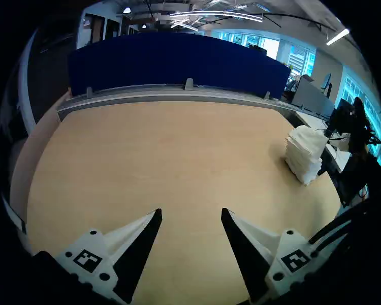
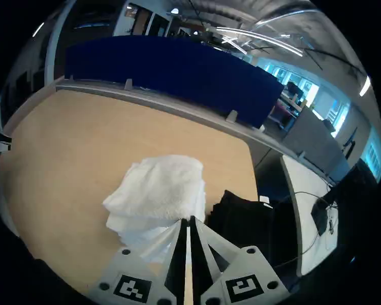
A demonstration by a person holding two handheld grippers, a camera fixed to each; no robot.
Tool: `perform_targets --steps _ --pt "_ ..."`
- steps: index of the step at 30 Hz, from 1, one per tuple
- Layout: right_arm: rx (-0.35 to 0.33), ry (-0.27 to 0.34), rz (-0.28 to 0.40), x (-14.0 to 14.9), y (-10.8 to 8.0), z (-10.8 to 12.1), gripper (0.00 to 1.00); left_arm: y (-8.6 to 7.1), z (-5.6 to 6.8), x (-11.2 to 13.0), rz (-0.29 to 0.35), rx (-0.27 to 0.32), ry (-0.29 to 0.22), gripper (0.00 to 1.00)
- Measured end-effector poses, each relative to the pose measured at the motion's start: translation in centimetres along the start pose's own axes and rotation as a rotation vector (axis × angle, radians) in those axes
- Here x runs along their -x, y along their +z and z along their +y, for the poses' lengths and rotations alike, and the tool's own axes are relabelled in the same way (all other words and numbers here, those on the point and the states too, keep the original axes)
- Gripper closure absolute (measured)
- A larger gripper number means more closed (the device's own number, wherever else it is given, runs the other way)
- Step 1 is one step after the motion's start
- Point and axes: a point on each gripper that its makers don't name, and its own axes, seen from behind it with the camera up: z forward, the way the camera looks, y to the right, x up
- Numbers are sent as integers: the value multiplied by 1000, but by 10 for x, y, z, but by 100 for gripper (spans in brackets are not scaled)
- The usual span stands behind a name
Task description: Fold towel
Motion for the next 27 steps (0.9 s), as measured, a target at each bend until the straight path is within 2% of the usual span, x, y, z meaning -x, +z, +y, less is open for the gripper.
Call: perform_targets --steps 17,27 --pt "7 68 -117 79 13 -3 96 -4 -2 3 -1 -12 1 14" --pt "16 112 -151 99 28 -2 96 -5 0 4 -5 -13 9 14"
